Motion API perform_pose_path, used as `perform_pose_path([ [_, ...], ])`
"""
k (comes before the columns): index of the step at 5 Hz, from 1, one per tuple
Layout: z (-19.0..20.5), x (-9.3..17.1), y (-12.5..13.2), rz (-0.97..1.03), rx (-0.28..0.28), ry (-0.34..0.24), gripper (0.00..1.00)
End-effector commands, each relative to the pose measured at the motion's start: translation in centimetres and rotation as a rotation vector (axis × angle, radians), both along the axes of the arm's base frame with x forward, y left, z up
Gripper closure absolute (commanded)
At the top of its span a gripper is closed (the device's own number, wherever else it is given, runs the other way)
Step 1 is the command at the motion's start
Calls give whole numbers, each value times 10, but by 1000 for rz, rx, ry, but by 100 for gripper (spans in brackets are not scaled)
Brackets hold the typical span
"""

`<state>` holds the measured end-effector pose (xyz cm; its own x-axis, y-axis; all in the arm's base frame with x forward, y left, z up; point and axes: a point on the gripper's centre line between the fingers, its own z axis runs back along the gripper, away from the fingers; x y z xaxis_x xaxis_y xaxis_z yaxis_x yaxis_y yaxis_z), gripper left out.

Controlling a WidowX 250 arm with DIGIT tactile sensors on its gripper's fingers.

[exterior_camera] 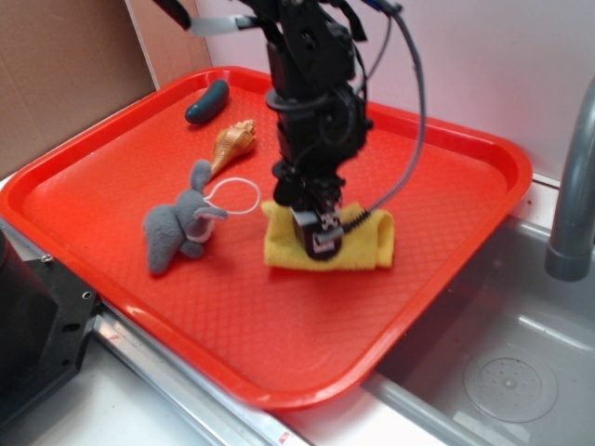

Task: Grab the yellow cloth.

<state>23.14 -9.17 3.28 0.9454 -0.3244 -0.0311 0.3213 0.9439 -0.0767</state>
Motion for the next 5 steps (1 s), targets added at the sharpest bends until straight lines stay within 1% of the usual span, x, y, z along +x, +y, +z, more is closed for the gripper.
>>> perform_pose_path([
  [1, 99, 10, 70, 288, 130, -138, 100],
  [2, 130, -3, 95, 468, 111, -159, 100],
  [3, 144, -17, 108, 553, 125, -177, 100],
  [4, 150, -33, 115, 605, 155, -211, 100],
  [5, 149, -29, 114, 568, 150, -207, 100],
])
